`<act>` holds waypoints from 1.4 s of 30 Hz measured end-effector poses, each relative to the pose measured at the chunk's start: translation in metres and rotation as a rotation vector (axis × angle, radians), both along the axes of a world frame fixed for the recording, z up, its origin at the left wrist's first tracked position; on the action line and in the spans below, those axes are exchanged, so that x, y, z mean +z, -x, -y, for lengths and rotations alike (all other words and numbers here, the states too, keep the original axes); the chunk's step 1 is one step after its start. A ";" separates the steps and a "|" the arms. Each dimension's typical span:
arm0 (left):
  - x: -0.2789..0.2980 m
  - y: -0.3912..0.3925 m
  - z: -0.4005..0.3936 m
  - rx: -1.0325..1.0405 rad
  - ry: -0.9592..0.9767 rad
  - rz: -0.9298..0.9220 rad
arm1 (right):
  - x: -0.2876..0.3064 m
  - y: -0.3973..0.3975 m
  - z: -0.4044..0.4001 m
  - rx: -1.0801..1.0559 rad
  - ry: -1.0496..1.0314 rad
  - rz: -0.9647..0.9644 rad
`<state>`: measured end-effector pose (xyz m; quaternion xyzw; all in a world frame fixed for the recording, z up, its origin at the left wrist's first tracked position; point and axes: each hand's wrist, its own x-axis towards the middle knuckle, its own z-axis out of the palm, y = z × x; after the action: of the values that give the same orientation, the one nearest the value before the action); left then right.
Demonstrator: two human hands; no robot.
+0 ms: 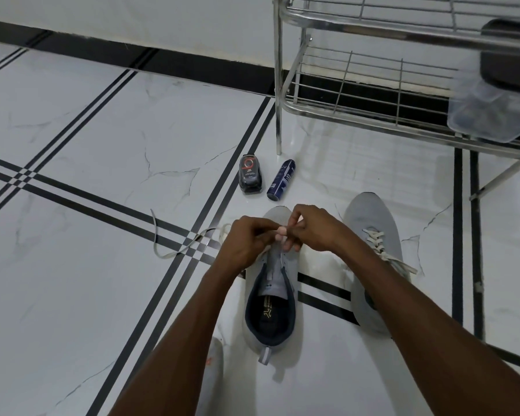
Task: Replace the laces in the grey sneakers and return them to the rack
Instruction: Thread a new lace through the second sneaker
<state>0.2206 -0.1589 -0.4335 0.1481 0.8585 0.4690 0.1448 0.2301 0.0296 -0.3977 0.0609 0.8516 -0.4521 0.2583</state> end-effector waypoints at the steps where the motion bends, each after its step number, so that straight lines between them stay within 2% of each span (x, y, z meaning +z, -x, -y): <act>1: -0.003 0.000 0.001 0.053 -0.005 0.008 | 0.000 -0.001 -0.003 -0.029 -0.008 0.004; 4: -0.011 -0.002 0.005 0.189 0.037 -0.006 | 0.000 -0.004 -0.009 -0.054 -0.086 0.045; 8: -0.021 -0.005 0.001 0.202 0.103 -0.035 | -0.007 -0.014 0.010 0.012 -0.267 0.130; 14: -0.022 -0.016 -0.003 0.208 0.138 -0.044 | -0.042 -0.024 0.041 -0.063 -0.463 -0.103; 17: -0.021 -0.019 -0.004 0.155 0.150 -0.057 | -0.044 -0.024 0.037 -0.112 -0.396 -0.119; 21: -0.022 -0.024 -0.009 0.124 0.194 -0.094 | -0.045 -0.024 0.020 -0.252 -0.166 -0.053; 29: -0.024 -0.028 -0.017 0.170 0.218 -0.100 | -0.056 -0.023 0.008 -0.425 0.080 0.092; 36: -0.018 -0.021 -0.016 0.046 0.352 -0.110 | -0.062 -0.024 0.008 -0.431 0.138 0.113; 42: -0.015 -0.022 -0.023 0.037 0.443 -0.141 | -0.065 -0.024 0.008 -0.442 0.153 0.107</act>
<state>0.2423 -0.1363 -0.4484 0.1293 0.9511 0.2602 0.1051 0.2542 0.0216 -0.4625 0.2499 0.7659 -0.5571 0.2016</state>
